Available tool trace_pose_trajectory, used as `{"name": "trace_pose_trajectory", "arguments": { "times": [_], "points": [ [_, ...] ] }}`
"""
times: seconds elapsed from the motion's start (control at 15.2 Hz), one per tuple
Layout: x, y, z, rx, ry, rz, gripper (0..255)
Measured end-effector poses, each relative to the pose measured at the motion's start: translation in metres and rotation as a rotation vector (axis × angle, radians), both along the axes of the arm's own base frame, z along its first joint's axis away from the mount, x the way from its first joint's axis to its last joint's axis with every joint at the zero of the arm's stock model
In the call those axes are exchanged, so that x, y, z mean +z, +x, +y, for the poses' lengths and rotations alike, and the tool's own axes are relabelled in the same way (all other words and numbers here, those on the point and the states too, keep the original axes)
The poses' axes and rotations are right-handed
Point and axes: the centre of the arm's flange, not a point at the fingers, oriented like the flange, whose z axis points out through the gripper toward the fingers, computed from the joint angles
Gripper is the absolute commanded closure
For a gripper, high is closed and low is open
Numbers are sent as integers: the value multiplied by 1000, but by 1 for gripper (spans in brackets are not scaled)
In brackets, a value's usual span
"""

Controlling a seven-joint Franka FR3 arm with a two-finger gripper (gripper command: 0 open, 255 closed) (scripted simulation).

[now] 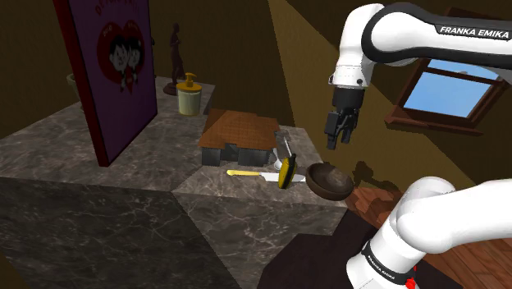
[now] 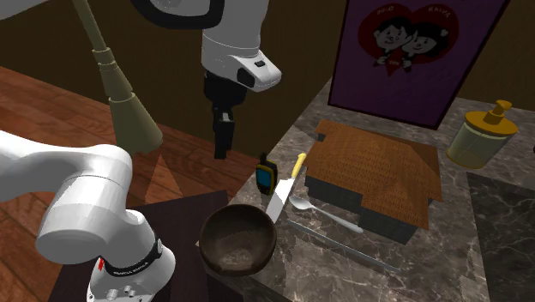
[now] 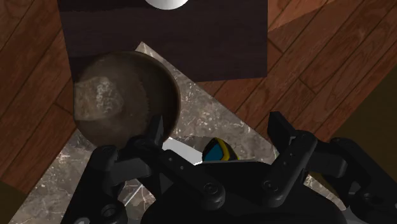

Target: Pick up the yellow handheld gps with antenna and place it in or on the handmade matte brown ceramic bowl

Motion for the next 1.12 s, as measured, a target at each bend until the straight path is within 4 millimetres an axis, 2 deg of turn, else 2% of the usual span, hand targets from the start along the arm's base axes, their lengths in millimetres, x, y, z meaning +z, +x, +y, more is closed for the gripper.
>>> {"name": "trace_pose_trajectory", "arguments": {
  "times": [0.13,0.26,0.99,1.12],
  "points": [
    [-3,5,0,-7,4,4,0],
    [-16,24,0,-33,19,17,0],
    [-109,148,-18,-207,117,104,0],
    [-123,153,-17,-220,124,111,0]
  ]
}}
